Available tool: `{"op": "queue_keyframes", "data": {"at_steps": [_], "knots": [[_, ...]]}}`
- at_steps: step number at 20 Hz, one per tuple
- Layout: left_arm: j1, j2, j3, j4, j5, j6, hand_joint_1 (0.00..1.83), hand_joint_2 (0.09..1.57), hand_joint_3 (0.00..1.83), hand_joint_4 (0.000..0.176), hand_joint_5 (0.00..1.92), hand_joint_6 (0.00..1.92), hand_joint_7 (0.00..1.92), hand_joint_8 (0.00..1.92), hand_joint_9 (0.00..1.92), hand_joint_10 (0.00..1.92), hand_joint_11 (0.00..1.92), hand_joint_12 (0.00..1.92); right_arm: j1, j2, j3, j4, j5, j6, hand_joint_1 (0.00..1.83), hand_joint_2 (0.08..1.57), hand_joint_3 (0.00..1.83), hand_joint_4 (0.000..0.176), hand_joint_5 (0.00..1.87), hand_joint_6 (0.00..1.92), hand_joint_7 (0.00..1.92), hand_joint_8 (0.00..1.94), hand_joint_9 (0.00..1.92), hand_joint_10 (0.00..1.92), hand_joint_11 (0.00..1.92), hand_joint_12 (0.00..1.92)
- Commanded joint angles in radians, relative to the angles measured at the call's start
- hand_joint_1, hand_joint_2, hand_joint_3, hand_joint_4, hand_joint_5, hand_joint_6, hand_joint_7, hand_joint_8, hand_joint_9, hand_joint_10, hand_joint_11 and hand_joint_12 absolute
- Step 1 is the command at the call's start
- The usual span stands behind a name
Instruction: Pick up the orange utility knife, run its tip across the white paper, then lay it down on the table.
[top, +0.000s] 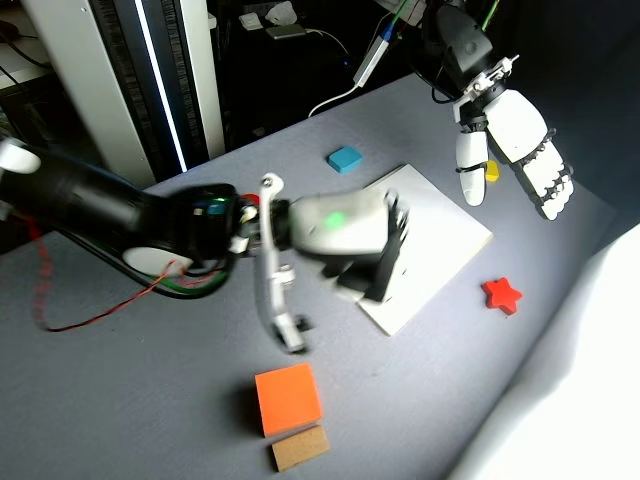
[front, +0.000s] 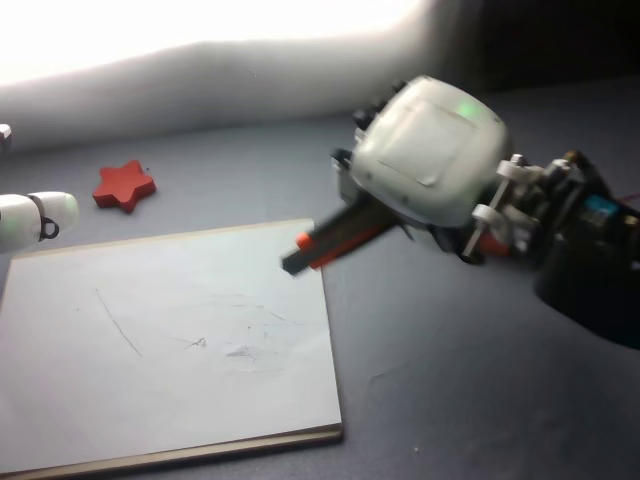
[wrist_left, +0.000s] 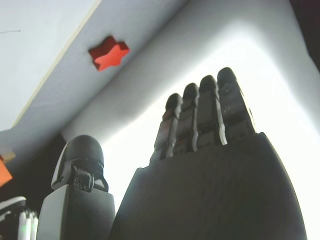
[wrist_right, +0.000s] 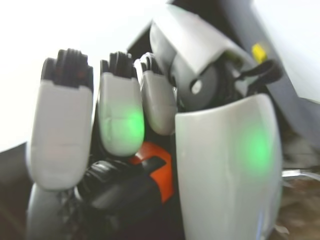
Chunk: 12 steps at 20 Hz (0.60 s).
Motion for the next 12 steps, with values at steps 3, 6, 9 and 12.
{"op": "queue_keyframes", "data": {"at_steps": [3,6,9,12], "knots": [[-0.004,0.009,-0.002,0.048,-0.077,0.004,0.0,1.26,0.0,0.0,0.0,0.0,0.0,0.0,0.0,0.0,0.0,0.0,0.01,0.053,-0.076,0.073,0.006,-0.022,1.49,1.02,0.6,0.176,1.38,1.92,1.57,1.94,1.72,1.92,1.78,1.92],[-0.01,0.007,-0.008,0.052,-0.072,0.012,0.0,1.26,0.0,0.0,0.0,0.0,0.01,0.0,0.0,0.0,0.0,0.0,-0.004,0.085,-0.111,0.131,-0.043,-0.03,1.52,1.01,0.6,0.176,1.41,1.92,1.57,1.94,1.7,1.92,1.77,1.92],[-0.018,-0.003,-0.016,0.063,-0.065,0.012,0.0,1.26,0.0,0.0,0.0,0.0,0.02,0.01,0.0,0.0,0.0,0.0,-0.02,0.092,-0.114,0.162,-0.056,-0.037,1.52,0.98,0.7,0.176,1.39,1.92,1.56,1.94,1.68,1.92,1.76,1.92],[-0.037,-0.022,-0.026,0.08,-0.051,0.019,0.0,1.25,0.0,0.0,0.0,0.0,0.02,0.01,0.01,0.0,0.01,0.0,-0.035,0.1,-0.125,0.175,-0.079,-0.042,1.47,0.94,0.91,0.176,1.26,1.92,1.47,1.94,1.63,1.92,1.69,1.92]]}}
